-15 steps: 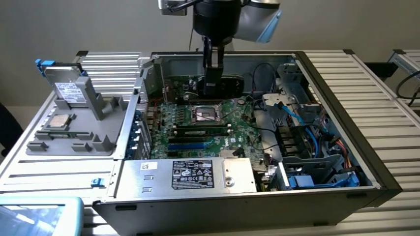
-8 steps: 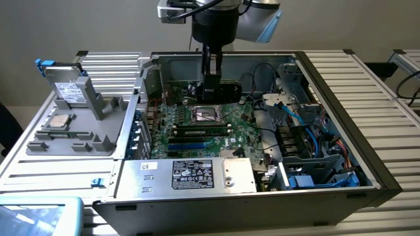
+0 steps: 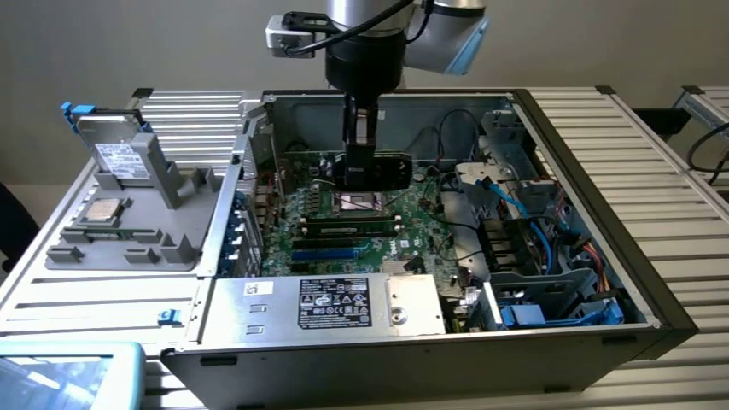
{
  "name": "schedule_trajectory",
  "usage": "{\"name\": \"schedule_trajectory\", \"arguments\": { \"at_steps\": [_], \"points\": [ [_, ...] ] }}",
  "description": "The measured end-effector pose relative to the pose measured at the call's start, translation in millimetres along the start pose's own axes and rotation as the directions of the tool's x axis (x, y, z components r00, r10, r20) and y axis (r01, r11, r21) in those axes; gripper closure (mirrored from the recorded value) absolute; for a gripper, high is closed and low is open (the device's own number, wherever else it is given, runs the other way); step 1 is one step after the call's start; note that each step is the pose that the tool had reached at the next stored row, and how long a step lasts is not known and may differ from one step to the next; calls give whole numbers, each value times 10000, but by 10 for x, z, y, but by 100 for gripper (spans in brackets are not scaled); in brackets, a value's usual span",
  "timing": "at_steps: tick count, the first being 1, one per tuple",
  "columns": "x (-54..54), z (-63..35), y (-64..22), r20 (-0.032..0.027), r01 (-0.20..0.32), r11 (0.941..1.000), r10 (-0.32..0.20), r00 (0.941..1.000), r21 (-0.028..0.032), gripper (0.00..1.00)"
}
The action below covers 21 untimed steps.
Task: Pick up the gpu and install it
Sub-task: 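Insert the gpu into the slot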
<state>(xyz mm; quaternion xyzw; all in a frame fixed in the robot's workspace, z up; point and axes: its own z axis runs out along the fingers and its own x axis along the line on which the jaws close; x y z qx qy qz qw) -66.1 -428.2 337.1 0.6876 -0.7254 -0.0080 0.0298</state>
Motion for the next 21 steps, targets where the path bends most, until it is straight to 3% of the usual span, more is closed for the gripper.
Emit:
{"name": "schedule_trajectory", "arguments": {
  "at_steps": [9, 15, 21],
  "points": [
    [107, 124, 36, 146, 9, 10000, -8, 9999, -24, 71],
    [116, 177, 47, 362, -17, 10000, 19, 9993, -53, 71],
    [126, 276, 74, 371, -39, 10000, 42, 9993, -69, 71]
  ]
}}
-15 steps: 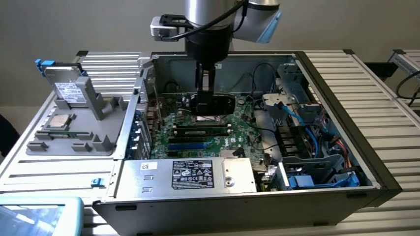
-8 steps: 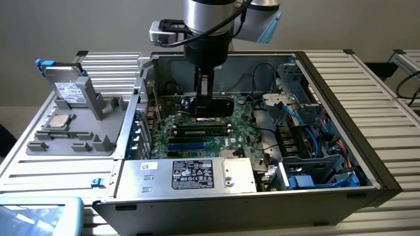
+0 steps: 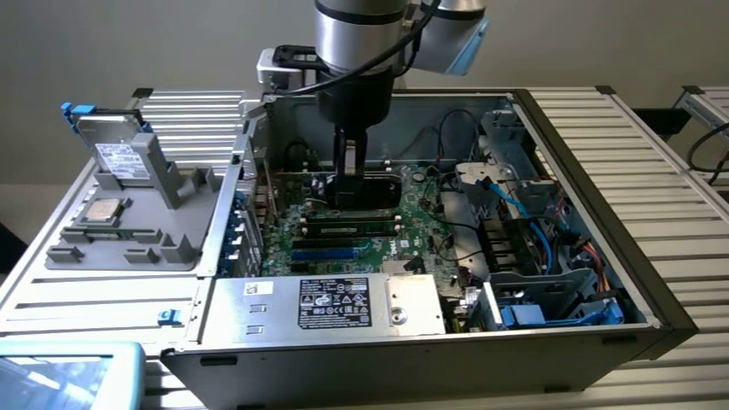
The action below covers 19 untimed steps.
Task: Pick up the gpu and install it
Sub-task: 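Insert the gpu into the slot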
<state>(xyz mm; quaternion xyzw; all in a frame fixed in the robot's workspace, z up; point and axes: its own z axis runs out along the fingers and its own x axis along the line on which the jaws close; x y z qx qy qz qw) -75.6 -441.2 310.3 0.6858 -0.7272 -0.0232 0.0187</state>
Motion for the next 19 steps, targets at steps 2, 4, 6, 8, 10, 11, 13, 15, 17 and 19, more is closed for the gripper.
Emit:
{"name": "schedule_trajectory", "arguments": {
  "at_steps": [2, 4, 6, 8, 10, 11, 13, 15, 17, 19],
  "points": [
    [11, 36, 4, -2, -2, 10000, 2, 10000, -10, 71],
    [27, 63, 14, -3, -5, 10000, 5, 10000, -20, 71],
    [46, 83, 25, -2, -3, 10000, 3, 10000, -26, 71],
    [54, 103, 35, 0, -3, 10000, 3, 10000, -27, 71],
    [57, 125, 41, -6, -4, 10000, 4, 10000, -29, 71],
    [58, 136, 45, -9, -5, 10000, 5, 10000, -29, 71],
    [58, 156, 49, -19, -2, 10000, 2, 10000, -31, 71],
    [59, 173, 52, -21, 22, 10000, -22, 10000, -30, 71],
    [59, 185, 53, -26, 98, 9999, -99, 9999, -35, 71],
    [59, 187, 54, -32, 138, 9999, -138, 9999, -41, 71]
  ]
}}
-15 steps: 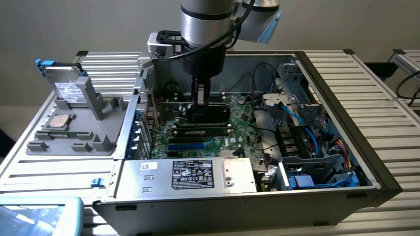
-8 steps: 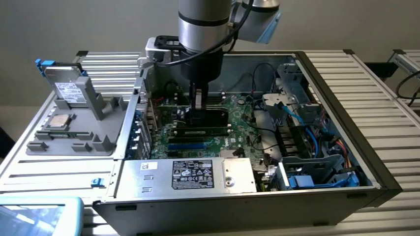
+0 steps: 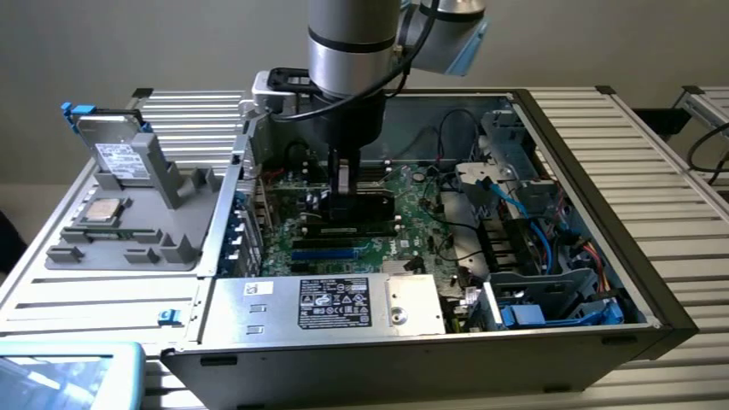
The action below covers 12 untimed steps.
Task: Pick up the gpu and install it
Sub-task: 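Insert the gpu into the slot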
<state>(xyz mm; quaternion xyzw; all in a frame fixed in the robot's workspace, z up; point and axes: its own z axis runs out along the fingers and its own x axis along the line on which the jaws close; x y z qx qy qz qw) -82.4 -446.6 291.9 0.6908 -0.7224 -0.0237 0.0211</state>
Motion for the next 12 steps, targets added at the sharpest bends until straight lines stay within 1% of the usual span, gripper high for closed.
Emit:
{"name": "schedule_trajectory", "arguments": {
  "at_steps": [4, 9, 12],
  "points": [
    [0, 5, 4, -3, 4, 10000, -4, 10000, 1, 71],
    [1, 26, 12, -37, 4, 10000, -4, 10000, 2, 71],
    [1, 52, 18, -85, 9, 10000, -9, 10000, -1, 71]
  ]
}}
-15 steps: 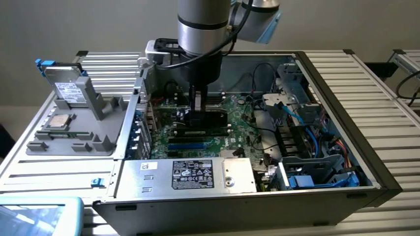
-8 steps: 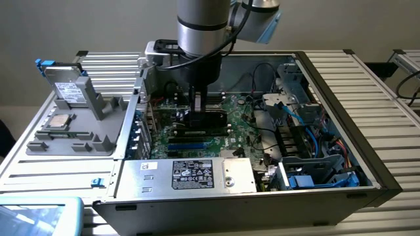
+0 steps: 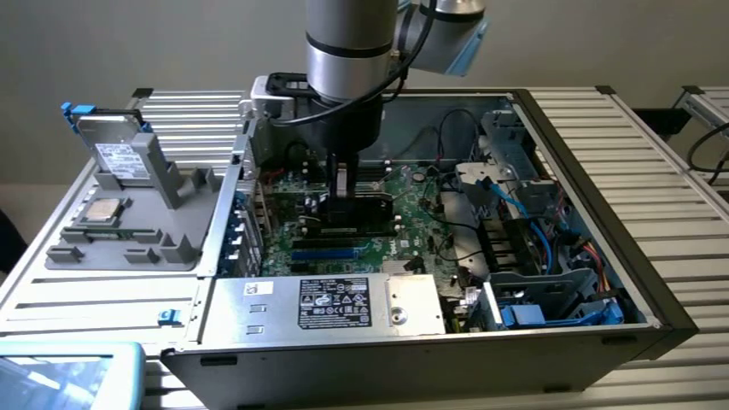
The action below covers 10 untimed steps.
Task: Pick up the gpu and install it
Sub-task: 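Insert the gpu into the slot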
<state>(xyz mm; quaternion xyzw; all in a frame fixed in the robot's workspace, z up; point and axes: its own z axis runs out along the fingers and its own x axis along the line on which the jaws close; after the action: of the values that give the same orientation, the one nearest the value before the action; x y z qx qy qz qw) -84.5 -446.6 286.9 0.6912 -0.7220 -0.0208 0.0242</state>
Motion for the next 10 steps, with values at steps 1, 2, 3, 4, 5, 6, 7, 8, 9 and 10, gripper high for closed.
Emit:
{"name": "schedule_trajectory", "arguments": {
  "at_steps": [1, 2, 3, 4, 5, 6, 7, 8, 9, 10],
  "points": [
    [0, 7, 2, -22, 1, 10000, -1, 10000, -1, 71],
    [0, 15, 2, -46, 0, 10000, 0, 10000, -1, 71],
    [0, 18, 4, -56, 0, 10000, 0, 10000, 6, 71],
    [0, 19, 5, -59, -1, 10000, 1, 10000, 10, 71],
    [1, 19, 5, -58, -1, 10000, 1, 10000, 11, 71],
    [2, 21, 8, -56, -1, 10000, 1, 10000, 12, 71],
    [2, 21, 10, -56, -1, 10000, 1, 10000, 12, 71],
    [3, 23, 17, -55, -2, 10000, 2, 10000, 12, 71],
    [6, 24, 25, -56, -1, 10000, 1, 10000, 12, 71],
    [9, 27, 35, -56, -1, 10000, 1, 10000, 12, 71]
  ]
}}
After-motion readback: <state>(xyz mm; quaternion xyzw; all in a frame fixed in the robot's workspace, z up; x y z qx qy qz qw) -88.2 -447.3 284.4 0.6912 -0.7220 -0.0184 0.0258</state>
